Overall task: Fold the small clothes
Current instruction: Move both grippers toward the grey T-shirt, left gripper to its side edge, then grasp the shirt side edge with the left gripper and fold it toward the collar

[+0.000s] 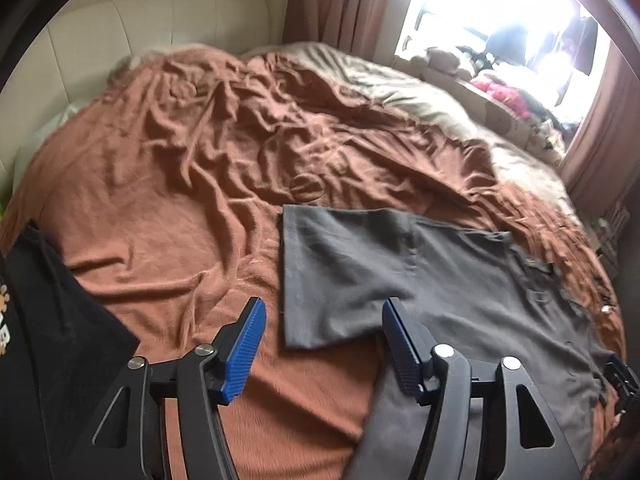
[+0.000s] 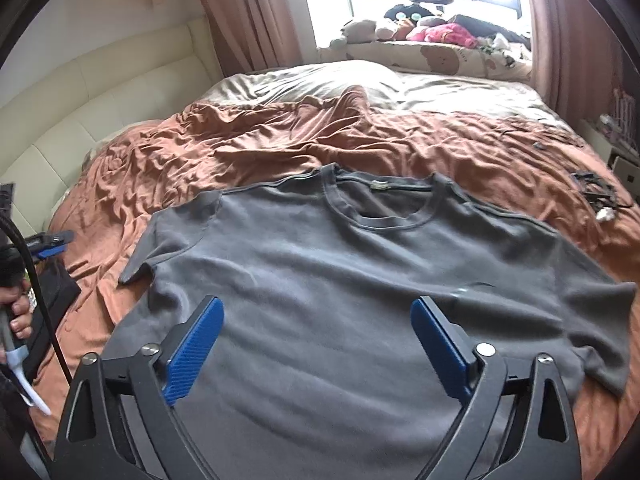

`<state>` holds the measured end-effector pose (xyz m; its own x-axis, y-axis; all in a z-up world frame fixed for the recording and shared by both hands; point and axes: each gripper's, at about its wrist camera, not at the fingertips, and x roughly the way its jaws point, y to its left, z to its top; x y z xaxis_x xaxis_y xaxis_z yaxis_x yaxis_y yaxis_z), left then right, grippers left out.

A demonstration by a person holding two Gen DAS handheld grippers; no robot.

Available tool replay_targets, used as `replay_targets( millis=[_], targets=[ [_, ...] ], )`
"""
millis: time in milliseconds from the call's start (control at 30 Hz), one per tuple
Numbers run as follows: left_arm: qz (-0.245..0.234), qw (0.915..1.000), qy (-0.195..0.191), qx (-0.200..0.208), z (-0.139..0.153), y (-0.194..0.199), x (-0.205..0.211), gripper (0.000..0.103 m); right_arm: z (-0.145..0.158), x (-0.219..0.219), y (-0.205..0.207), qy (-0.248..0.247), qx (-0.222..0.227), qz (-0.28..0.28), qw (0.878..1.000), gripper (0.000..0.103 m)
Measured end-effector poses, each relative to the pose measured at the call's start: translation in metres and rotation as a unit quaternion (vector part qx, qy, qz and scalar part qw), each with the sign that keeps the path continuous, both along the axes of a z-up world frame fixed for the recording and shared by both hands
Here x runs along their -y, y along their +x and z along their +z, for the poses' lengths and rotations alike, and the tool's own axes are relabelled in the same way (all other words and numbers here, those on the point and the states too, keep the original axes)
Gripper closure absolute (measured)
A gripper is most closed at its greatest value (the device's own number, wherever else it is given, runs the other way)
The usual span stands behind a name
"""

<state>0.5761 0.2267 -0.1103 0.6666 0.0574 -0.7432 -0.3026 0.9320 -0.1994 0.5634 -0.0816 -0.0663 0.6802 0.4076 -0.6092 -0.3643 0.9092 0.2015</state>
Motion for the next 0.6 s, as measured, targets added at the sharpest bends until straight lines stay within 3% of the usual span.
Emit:
replay_targets(
  millis=[133, 267, 400, 533, 600],
  targets=[
    [0.004, 0.9992, -0.014, -0.038, -0.028, 0.031, -0.017, 0.048, -0.011, -0.010, 0.023, 0.016, -0.024, 0.012, 1.000, 0.022],
    [0.014, 0.9960, -0.044, -0.076, -0.059, 0.055, -0.036, 0.062, -0.020, -0.020, 0.046, 0.027, -0.045, 0.023, 0.998, 0.027],
    [0.021, 0.9923, -0.076, -0.095, -0.083, 0.067, -0.045, 0.065, -0.029, -0.024, 0.065, 0.050, -0.074, 0.032, 0.995, 0.027],
    [0.026, 0.9907, -0.081, -0.106, -0.096, 0.080, -0.049, 0.066, -0.035, -0.029, 0.082, 0.049, -0.081, 0.038, 0.995, 0.029],
    [0.031, 0.9894, -0.078, -0.118, -0.102, 0.088, -0.051, 0.073, -0.038, -0.034, 0.090, 0.049, -0.087, 0.039, 0.994, 0.030]
  ],
)
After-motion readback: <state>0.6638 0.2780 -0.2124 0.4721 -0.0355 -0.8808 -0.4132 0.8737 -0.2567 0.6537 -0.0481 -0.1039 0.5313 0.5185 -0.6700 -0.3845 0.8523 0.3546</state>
